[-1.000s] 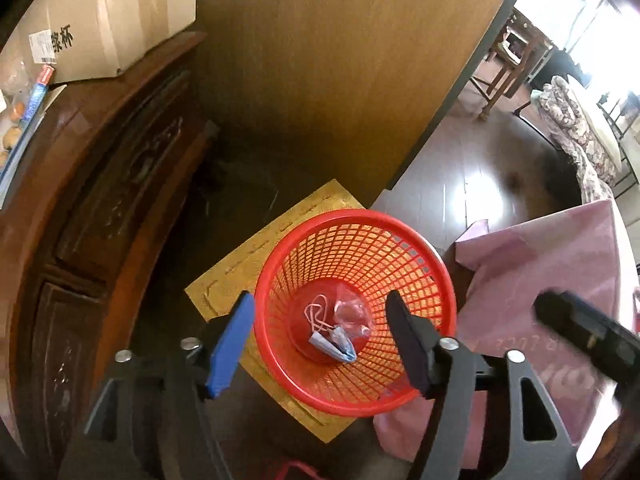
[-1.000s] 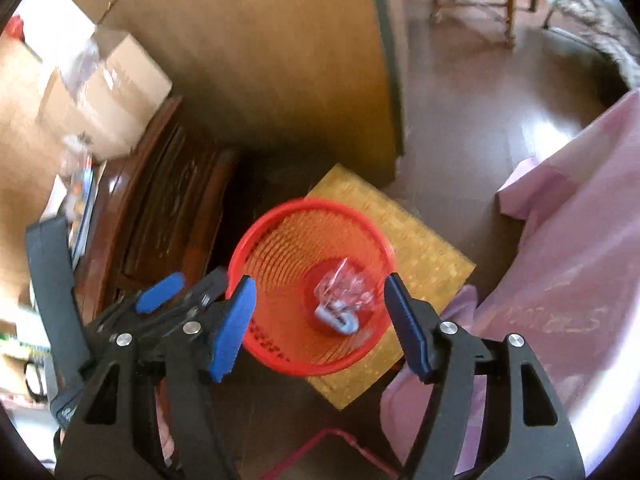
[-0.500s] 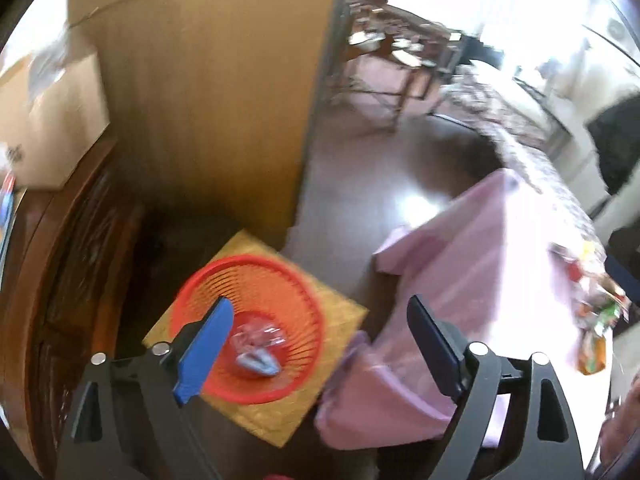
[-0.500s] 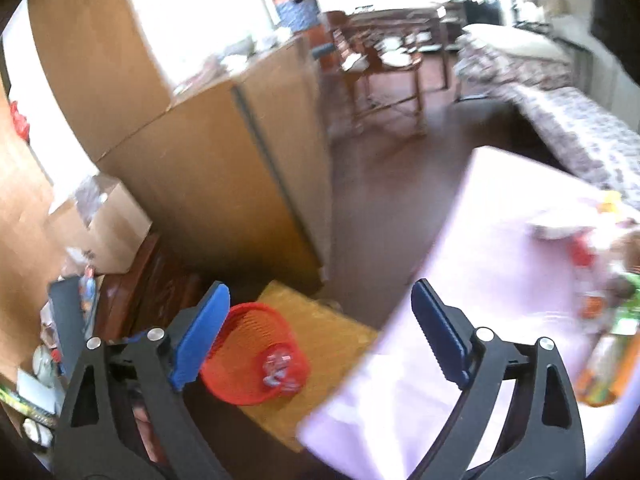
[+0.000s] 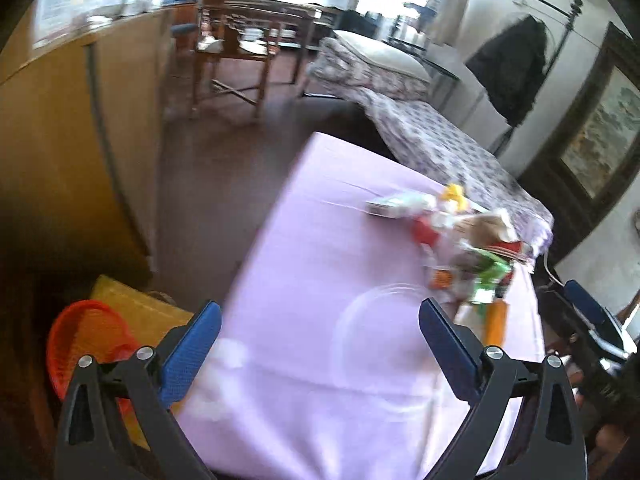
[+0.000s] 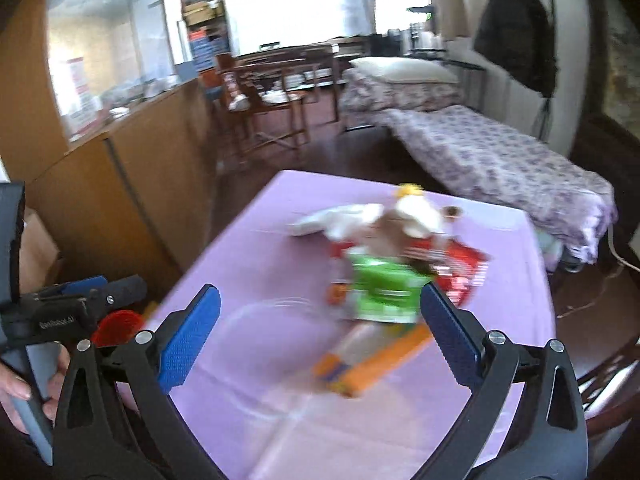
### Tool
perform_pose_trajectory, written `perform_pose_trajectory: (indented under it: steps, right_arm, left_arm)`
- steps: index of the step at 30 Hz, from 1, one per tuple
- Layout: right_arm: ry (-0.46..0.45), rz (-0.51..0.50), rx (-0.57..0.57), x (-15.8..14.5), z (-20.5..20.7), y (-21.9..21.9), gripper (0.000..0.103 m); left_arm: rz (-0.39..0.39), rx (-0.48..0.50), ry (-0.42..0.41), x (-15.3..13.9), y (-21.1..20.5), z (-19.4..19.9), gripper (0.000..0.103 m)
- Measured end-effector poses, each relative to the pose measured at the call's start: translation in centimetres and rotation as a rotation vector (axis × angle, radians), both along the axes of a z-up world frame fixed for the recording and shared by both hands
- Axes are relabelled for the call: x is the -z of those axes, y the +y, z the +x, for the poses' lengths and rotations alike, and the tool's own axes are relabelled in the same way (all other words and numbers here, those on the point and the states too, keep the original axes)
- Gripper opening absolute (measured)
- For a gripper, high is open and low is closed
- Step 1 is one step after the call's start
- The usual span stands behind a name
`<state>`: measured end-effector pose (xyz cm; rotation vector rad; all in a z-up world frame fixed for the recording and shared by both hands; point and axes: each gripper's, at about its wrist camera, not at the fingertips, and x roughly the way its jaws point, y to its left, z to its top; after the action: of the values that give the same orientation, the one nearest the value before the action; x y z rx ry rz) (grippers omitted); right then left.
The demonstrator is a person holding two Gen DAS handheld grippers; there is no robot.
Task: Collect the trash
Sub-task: 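Swing both tools back toward the table, then grasp the orange-and-white box with the left tool while the right tool grasps the green bag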
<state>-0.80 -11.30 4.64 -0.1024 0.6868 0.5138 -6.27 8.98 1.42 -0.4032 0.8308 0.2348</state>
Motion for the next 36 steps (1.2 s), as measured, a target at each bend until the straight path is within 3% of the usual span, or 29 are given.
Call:
perform_pose_trajectory:
  steps: [3,7,11,17,23,29,36]
  right_arm:
    - [0.006,0.043,0.084,1.0,1.8,-3.3,0.096]
    - [0.113,0.083,0.172,2.7,4.4,-5.9,0.096]
    - [0.097,0.081,0.22,3.0,5.3,-7.6,0.096]
    - [0.186,0.172,0.321,4.0,6.8,-10.8,0.096]
    - [0.207,0.173,0.338,4.7,6.6,-10.9,0.096]
    - [0.226,0.19,0.352,4.9,6.7,-11.3,0.096]
    - [0.246,0.207,0.365,5.0,6.8,-11.7,0.096]
  left_arm:
    - [0.007,0.054,-0.004,0.6,-2.7,2.3,0.097]
    - [0.033,0.107,-0.007,0.9,-5.9,5.1,0.097]
    - [0.004,0.13,-0.003,1.7,-8.0,7.1,0.097]
    - [0.007,0.212,0.018,3.1,-10.1,7.1,0.097]
    - [0.049,0.374,0.022,4.0,-13.5,6.8,0.097]
    - [0.069,0.457,0.053,5.5,-15.8,7.2,0.096]
    - [0.077,0.465,0.109,7.5,-16.4,8.1,0.084]
